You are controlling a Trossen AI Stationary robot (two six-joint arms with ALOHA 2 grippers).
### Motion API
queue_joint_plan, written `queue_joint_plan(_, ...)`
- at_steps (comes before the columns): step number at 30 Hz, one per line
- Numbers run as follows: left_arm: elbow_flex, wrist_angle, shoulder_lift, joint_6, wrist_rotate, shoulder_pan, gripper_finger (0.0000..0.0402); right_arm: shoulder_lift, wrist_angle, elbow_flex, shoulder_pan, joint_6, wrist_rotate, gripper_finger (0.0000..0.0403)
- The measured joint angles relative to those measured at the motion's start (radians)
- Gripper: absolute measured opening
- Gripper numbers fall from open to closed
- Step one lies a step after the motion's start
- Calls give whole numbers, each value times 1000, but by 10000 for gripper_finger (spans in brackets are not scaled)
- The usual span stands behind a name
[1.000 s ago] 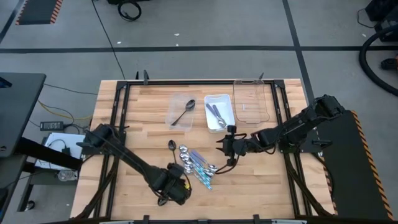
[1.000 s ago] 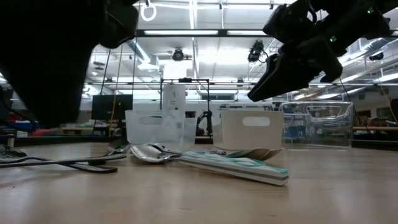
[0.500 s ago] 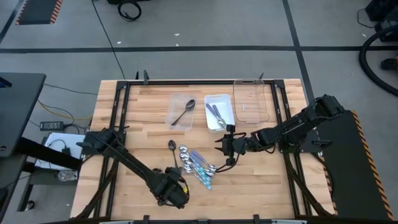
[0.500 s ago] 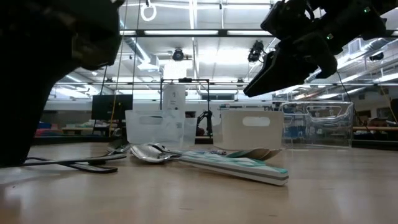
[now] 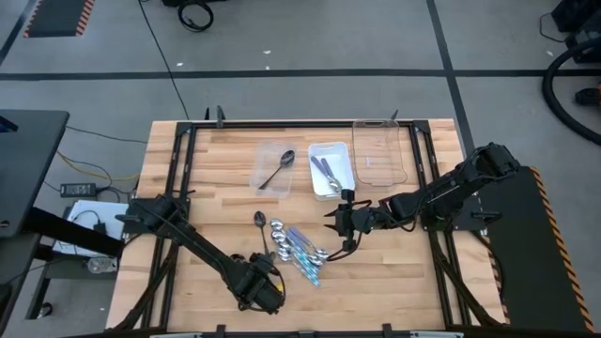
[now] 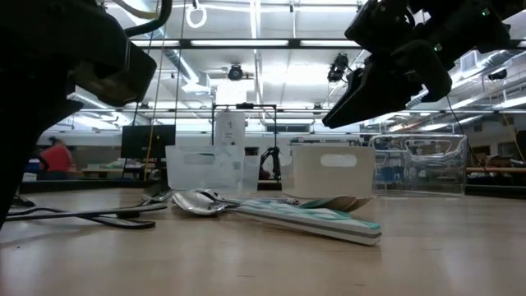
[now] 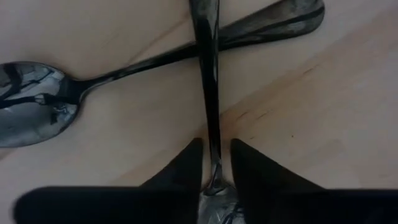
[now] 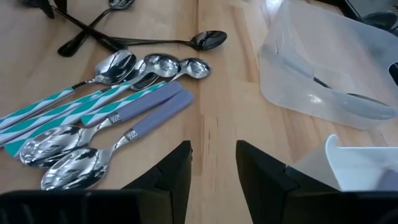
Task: Sort silverware by color (type)
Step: Put the black spoon into the left transparent bin
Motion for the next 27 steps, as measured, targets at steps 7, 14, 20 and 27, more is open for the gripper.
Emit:
queue_joint_plan(7, 0, -28, 0, 1, -18, 8, 14, 0, -5, 0, 5, 14, -4, 136)
queue_joint_plan(14, -2, -43, -6, 22, -37, 10, 15, 0, -8, 0, 5, 40, -5, 136)
queue_joint_plan(20, -5, -91, -78, 27, -138, 15, 14, 0, -28, 0, 5, 60, -26, 136)
queue_joint_plan(27, -4, -124, -175, 59, -247, 24, 14, 0, -57, 0, 23, 112, -42, 136)
